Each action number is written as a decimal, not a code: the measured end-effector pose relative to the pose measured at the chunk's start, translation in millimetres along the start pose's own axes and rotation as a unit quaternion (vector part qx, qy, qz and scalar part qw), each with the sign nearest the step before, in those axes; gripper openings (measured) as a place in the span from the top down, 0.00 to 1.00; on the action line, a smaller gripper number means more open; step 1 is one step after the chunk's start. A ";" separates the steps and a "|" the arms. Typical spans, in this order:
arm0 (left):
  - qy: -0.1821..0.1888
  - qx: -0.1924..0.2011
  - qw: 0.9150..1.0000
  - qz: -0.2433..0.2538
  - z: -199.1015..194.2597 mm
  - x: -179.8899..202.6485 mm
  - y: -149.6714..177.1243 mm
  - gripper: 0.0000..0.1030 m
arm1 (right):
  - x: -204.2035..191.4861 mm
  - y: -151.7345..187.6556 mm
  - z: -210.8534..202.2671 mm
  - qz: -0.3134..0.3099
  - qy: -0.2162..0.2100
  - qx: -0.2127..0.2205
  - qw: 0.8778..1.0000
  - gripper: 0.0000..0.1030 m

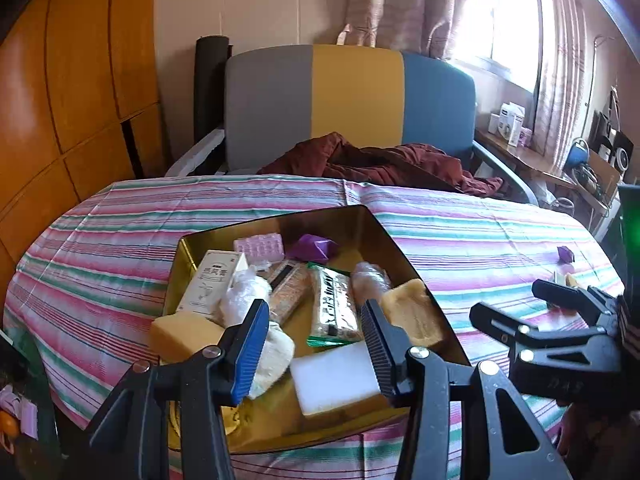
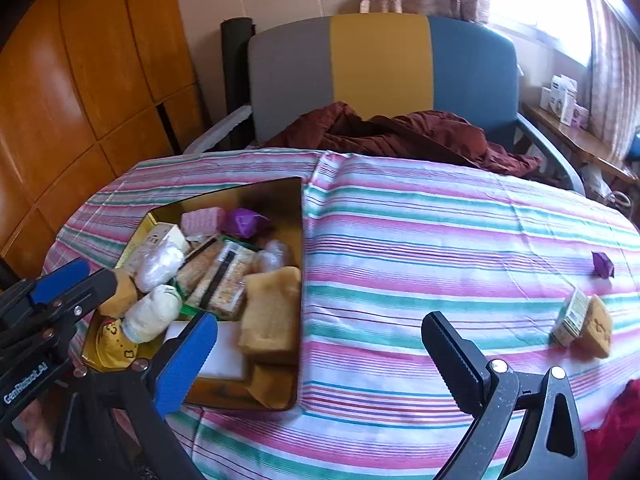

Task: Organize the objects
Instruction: 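Move both tools back toward the green box and sponge on the sheet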

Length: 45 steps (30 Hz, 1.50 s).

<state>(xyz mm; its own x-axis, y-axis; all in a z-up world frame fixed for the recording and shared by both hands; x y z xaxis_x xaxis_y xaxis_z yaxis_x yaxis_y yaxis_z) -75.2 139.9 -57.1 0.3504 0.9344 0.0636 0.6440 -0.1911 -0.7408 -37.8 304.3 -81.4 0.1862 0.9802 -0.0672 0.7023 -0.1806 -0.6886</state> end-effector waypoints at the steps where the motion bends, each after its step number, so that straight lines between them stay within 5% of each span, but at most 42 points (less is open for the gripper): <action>1: 0.002 -0.001 1.000 0.002 -0.2 2.2 1.1 0.53 | 4.4 0.6 -0.4 0.004 0.002 -0.001 1.000 0.00; 25: 0.035 -0.022 0.997 0.070 4.0 60.6 21.4 0.53 | 102.5 21.5 -9.2 0.098 0.046 -0.035 0.994 0.00; 36: 0.051 -0.028 0.993 0.103 7.8 89.6 21.7 0.53 | 189.1 17.4 -32.6 0.181 0.068 -0.035 0.981 0.00; 45: 0.070 -0.031 0.988 0.136 15.7 128.0 14.7 0.53 | 282.2 13.1 -56.3 0.231 0.134 -0.012 0.964 0.00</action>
<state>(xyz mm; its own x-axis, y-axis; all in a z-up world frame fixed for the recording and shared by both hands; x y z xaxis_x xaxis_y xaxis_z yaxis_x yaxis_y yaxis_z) -31.6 261.4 -70.4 0.6037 0.7963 -0.0373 0.5526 -0.4517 -0.7004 62.6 573.9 -68.7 0.6512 0.7393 -0.1717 0.5165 -0.5974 -0.6134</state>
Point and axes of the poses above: each gripper's, at about its wrist camera, not at the fingertips, and z roughly the way its jaws point, x to its right, y to its underside, the point moved 10 cm from there along z, roughly the way its jaws point, and after that the axes turned 4 degrees about -z, right-handed, at the moved point
